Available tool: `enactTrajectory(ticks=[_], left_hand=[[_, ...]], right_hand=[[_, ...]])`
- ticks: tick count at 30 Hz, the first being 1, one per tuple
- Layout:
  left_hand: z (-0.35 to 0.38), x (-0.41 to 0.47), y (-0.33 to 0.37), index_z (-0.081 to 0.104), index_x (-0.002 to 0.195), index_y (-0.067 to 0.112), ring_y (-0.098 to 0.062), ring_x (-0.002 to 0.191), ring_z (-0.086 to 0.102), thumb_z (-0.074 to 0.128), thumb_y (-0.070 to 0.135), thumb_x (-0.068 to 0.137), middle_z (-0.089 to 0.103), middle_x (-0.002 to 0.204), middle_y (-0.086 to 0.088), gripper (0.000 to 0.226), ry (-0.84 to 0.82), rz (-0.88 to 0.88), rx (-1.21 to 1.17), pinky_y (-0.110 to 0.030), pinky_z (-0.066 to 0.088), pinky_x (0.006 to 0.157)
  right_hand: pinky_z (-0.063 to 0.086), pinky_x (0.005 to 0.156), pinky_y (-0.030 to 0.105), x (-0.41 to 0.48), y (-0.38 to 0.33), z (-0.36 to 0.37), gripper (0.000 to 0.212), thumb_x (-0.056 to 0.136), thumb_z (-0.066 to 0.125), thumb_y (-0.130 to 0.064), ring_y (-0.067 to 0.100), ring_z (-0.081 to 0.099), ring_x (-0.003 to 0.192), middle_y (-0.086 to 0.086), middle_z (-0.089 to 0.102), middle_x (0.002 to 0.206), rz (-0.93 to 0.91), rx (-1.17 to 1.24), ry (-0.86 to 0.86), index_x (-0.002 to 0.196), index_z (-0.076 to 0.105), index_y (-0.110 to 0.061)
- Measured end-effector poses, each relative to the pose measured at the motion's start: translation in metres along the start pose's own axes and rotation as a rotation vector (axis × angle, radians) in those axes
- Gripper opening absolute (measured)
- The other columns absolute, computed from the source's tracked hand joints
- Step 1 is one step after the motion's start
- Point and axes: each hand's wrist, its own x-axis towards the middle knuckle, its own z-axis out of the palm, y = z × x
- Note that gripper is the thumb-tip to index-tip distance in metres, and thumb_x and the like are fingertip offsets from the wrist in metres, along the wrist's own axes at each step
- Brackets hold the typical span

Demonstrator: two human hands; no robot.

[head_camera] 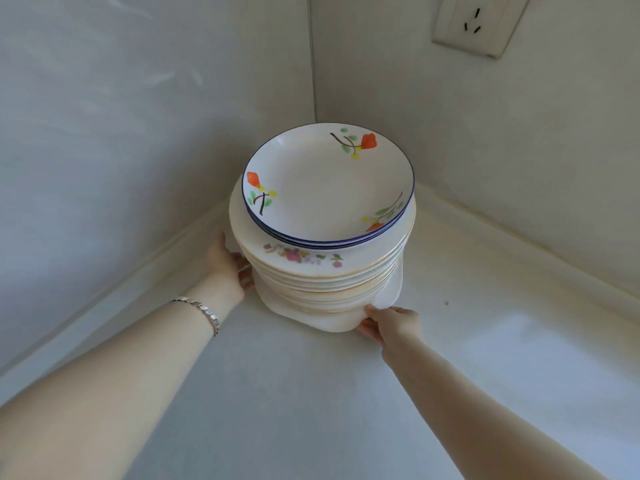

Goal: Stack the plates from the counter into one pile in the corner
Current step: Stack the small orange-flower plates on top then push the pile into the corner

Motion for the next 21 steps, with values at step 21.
enactTrajectory(ticks=[21], left_hand=[[0.011,-0.001,-0.062,0.047,0.124,-0.014,-0.030,0.091,0.055,0.047,-0.006,0.093,0.059,0.087,-0.020,0.032,0.136,-0.061,0.100,-0.041,0.048,0.081]], right_hand=[[0.051,0.034,0.020,0.030,-0.040,0.007,0.037,0.093,0.043,0.004,0.041,0.058,0.108,0.017,0.053,0.120,-0.077,-0.027,0.043,0.129,0.049,-0.002]])
